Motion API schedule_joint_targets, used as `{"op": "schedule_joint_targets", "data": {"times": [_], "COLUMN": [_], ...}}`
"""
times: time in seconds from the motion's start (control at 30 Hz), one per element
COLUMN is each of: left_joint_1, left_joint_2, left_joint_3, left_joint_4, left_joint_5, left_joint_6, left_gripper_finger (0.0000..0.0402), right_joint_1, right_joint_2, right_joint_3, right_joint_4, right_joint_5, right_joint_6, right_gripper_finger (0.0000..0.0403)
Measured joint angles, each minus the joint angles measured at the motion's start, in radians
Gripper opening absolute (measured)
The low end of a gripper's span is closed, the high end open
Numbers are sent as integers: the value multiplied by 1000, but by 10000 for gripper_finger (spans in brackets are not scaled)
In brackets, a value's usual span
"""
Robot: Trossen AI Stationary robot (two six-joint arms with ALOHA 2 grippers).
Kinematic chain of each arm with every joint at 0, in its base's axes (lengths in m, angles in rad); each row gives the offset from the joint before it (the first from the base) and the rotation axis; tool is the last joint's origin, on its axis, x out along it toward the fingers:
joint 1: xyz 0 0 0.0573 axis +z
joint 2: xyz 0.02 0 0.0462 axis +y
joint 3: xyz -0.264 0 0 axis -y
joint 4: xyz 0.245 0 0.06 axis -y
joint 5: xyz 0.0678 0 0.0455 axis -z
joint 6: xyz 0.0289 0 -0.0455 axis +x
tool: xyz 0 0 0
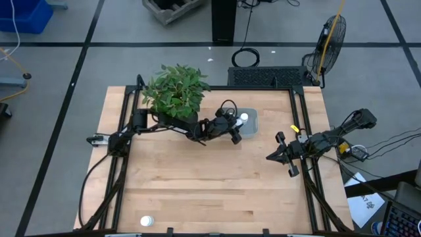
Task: Pick and place pill bottles into a basket
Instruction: Put the white pill bottle into the gray bin
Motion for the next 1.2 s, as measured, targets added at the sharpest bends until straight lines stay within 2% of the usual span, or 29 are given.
{"op": "schedule_joint_targets", "data": {"times": [0.27,0.53,0.87,1.07,1.2], "left_joint_1": [-5,-28,-62,-125,-203], "left_joint_2": [0,-6,-87,-95,-95], "left_joint_3": [0,-1,-1,-1,-1], "left_joint_4": [4,30,-1,-2,-18], "left_joint_5": [3,8,31,109,120], "left_joint_6": [-4,29,85,55,70], "left_gripper_finger": [166,188,220,212,199], "right_joint_1": [0,0,0,0,0], "right_joint_2": [0,0,0,0,0], "right_joint_3": [0,0,0,0,0], "right_joint_4": [0,0,0,0,0], "right_joint_5": [0,0,0,0,0], "right_joint_6": [0,0,0,0,0], "right_gripper_finger": [4,4,4,4,4]}}
